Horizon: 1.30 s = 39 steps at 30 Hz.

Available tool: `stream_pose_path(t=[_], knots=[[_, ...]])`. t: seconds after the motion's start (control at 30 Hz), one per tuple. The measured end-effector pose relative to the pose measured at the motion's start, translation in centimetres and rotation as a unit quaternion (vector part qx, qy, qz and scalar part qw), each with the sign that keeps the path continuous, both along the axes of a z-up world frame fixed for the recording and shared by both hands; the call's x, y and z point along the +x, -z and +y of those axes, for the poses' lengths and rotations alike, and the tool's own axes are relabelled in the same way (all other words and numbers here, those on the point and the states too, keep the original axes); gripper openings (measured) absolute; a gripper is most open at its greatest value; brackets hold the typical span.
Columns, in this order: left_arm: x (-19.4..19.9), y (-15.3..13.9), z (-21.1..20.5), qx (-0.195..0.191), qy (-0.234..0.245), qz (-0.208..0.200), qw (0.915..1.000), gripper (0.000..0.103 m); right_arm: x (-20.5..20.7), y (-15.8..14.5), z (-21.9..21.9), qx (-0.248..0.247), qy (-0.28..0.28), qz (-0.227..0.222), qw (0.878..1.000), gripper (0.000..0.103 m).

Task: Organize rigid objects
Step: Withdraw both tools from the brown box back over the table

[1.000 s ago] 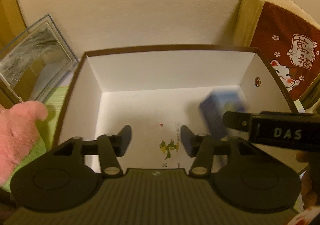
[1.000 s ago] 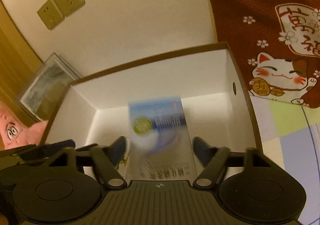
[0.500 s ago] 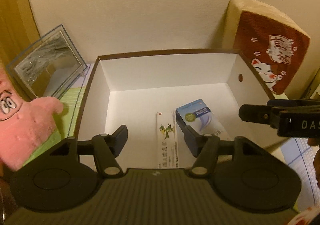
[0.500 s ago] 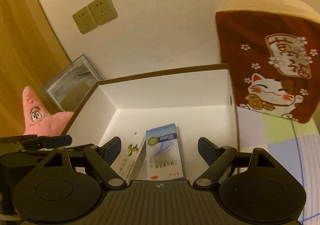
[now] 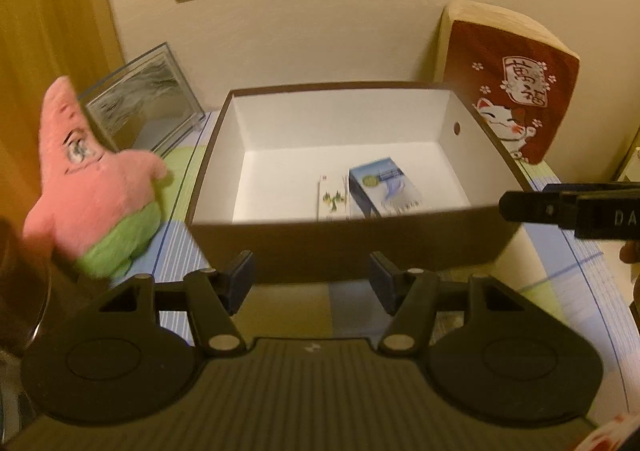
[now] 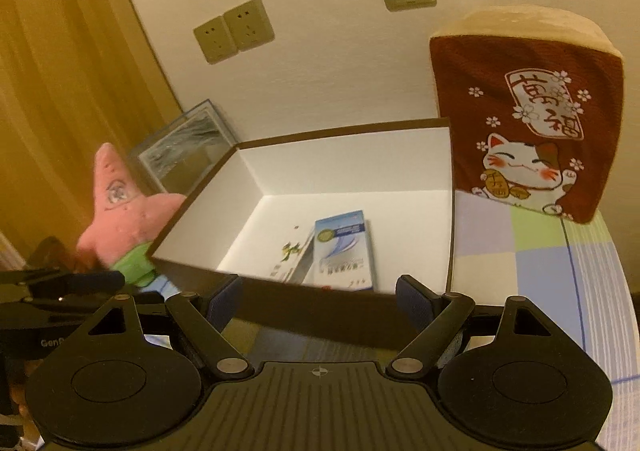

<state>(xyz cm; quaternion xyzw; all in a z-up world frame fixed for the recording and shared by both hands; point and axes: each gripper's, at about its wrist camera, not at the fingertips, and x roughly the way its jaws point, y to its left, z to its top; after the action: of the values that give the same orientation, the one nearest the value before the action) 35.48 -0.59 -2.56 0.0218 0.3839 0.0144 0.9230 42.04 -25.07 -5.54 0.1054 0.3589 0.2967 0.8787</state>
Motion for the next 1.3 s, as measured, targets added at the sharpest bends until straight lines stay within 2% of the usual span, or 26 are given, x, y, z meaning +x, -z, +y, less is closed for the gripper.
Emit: stream_pose_path(t=[0.33,0.57,1.03,1.3], knots=[[-5.9,-0.7,0.1,-0.016,0.007,0.001,0.9998,0.060,-5.3,-0.6,-0.9,0.010,-0.010,0.008,1.000,0.083],[-8.6,-0.6,0.7,-0.015,0.027,0.004,0.9995,0.060,-8.8,-0.3,-1.1,-0.014,0.000,0.013,1.000,0.083],[-14.2,1.7,3.4,0.011,0.047,0.026,0.9985,0.059,-15.0,1.7,-0.6,-0.056,0.020,0.024,0.998,0.083],[-16.6,3.4,5.0,0.020,0.051,0.045,0.9975,0.059,-17.2,3.4,0.8,-0.072,-0.003,0.047,0.996,0.075]])
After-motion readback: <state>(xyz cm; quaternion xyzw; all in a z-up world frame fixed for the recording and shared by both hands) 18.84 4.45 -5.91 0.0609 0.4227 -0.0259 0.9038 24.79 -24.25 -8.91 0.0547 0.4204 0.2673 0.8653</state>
